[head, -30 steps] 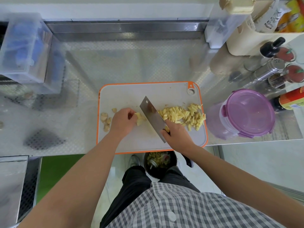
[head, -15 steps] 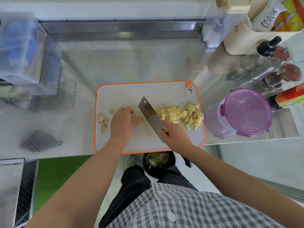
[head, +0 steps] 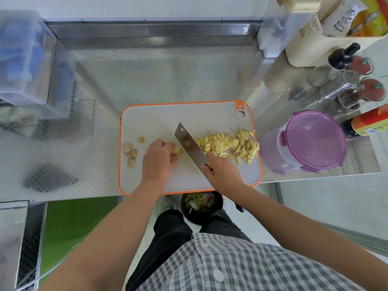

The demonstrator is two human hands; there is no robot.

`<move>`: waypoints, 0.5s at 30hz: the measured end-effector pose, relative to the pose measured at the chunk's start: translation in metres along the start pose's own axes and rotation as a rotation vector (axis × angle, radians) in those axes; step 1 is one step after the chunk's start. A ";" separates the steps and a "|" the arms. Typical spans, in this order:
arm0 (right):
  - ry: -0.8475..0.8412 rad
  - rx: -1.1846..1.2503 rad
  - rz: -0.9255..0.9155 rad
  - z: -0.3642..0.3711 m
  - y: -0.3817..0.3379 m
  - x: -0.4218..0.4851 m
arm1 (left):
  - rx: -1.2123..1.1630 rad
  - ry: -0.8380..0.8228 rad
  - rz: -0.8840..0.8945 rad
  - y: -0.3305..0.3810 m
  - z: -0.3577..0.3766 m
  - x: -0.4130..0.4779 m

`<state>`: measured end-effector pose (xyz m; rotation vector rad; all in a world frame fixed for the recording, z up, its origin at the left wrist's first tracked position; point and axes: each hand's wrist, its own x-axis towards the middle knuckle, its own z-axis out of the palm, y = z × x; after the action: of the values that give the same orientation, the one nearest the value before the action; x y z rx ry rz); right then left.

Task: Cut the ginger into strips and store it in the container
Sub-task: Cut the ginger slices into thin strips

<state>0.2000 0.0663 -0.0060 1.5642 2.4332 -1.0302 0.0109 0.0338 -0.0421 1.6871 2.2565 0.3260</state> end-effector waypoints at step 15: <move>-0.030 -0.054 -0.006 0.001 -0.003 -0.008 | -0.056 0.016 -0.002 0.006 0.012 -0.020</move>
<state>0.2005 0.0590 -0.0020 1.5156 2.4262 -0.9727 0.0257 0.0164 -0.0487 1.6594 2.2385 0.4000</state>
